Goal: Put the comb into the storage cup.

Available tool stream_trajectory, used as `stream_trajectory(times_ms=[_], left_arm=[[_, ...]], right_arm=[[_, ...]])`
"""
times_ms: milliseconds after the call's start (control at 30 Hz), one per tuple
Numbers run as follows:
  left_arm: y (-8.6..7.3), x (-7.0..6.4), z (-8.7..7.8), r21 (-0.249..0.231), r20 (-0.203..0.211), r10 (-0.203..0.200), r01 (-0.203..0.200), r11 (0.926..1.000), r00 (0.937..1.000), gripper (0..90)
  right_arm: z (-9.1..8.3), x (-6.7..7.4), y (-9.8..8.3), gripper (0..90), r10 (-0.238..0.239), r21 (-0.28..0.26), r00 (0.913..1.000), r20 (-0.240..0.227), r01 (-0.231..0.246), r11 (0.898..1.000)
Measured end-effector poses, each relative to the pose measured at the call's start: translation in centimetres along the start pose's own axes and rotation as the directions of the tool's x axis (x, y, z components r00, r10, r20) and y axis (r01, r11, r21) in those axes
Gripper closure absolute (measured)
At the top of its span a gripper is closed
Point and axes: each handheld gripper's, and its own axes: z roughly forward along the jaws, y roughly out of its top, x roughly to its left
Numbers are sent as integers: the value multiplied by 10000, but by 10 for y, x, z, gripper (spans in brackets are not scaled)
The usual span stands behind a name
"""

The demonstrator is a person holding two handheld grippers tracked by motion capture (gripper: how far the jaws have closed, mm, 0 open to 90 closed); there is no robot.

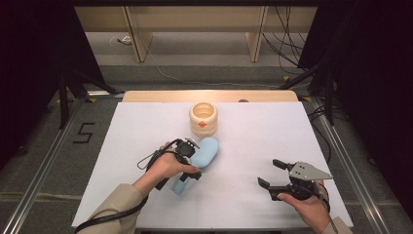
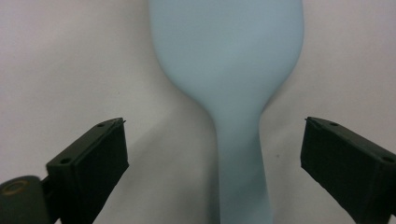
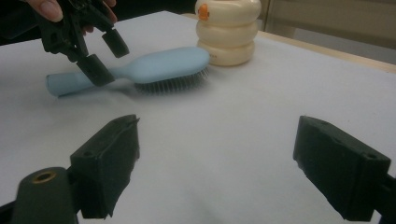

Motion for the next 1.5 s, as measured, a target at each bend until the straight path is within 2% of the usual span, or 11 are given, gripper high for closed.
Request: stream_trajectory(times_ms=[233,367,567,733,900,1500], left_arm=[[2,-3,3,57,-147,-117,118,9999,9998,157],[2,-5,4,86,-45,-127,127,9999,9999,219],[2,-6,5,226,-156,-224,227,9995,9996,311],[4,-9,5,202,-16,-270,270,9994,9996,438],[6,-8,8,292,1,-385,385,9988,9993,509],[9,-5,11,615,344,-617,595,9963,9975,659]], right_arm=[[0,0,0,154,4,7,10000,2,-4,10000],[0,0,0,154,-5,10,10000,8,5,10000],[0,0,0,154,-7,32,10000,9,7,10000],[0,0,0,154,-10,41,10000,13,10,10000],[0,0,0,154,3,47,10000,14,-3,10000],[1,0,-1,154,8,68,10000,6,-8,10000]])
